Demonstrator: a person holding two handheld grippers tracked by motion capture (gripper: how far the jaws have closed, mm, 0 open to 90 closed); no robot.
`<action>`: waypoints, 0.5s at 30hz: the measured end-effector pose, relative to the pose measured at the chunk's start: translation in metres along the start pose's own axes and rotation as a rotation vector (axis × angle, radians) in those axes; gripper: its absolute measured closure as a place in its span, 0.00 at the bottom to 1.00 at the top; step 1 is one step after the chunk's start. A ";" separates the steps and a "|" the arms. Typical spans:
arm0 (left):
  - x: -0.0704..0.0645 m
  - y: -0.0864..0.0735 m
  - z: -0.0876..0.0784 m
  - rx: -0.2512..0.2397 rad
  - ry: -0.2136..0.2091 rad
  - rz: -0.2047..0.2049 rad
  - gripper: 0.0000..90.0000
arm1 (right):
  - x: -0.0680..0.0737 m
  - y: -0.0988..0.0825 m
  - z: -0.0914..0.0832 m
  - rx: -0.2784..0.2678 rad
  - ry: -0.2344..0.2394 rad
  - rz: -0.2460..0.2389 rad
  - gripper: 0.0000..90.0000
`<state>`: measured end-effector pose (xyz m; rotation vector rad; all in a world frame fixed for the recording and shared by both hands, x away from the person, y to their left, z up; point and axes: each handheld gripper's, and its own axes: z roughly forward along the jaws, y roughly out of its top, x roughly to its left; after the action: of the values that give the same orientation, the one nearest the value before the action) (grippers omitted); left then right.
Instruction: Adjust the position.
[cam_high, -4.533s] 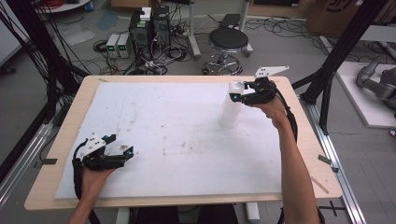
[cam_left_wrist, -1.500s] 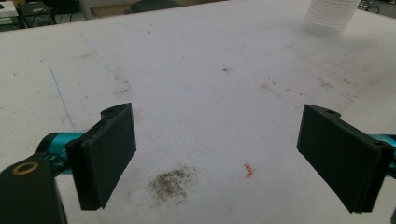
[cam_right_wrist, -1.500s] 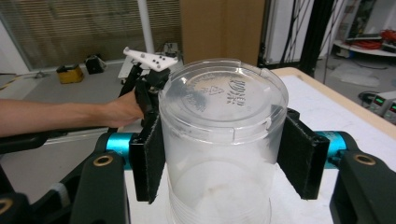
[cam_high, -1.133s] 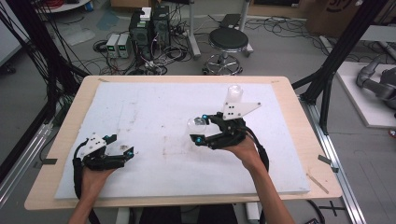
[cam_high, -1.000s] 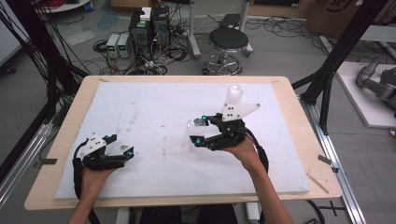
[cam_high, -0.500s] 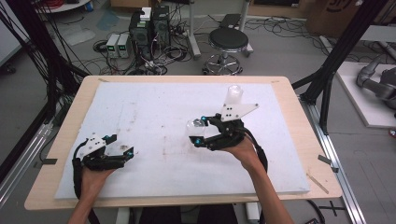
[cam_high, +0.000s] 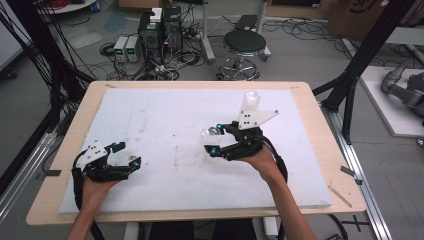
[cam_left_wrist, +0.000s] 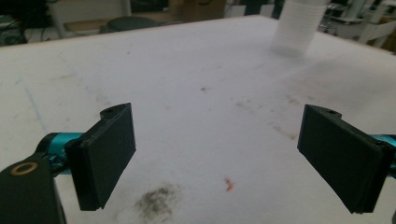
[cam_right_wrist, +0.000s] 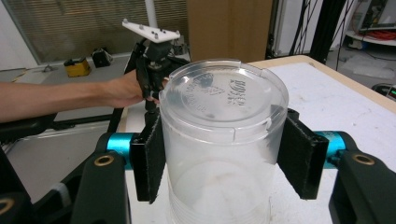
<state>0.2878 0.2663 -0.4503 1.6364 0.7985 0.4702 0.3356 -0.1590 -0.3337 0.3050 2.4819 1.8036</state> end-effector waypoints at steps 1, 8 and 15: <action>-0.001 0.003 -0.001 -0.007 -0.026 0.004 0.13 | -0.001 0.001 -0.001 -0.006 0.005 -0.005 0.44; -0.011 0.033 0.004 -0.032 -0.297 0.042 0.13 | -0.001 0.005 -0.004 -0.009 0.034 -0.013 0.44; -0.033 0.060 0.023 -0.031 -0.436 0.110 0.13 | 0.000 0.009 -0.002 -0.013 0.065 -0.018 0.44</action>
<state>0.2960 0.2224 -0.3940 1.6787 0.3757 0.1871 0.3367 -0.1584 -0.3248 0.2264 2.5063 1.8513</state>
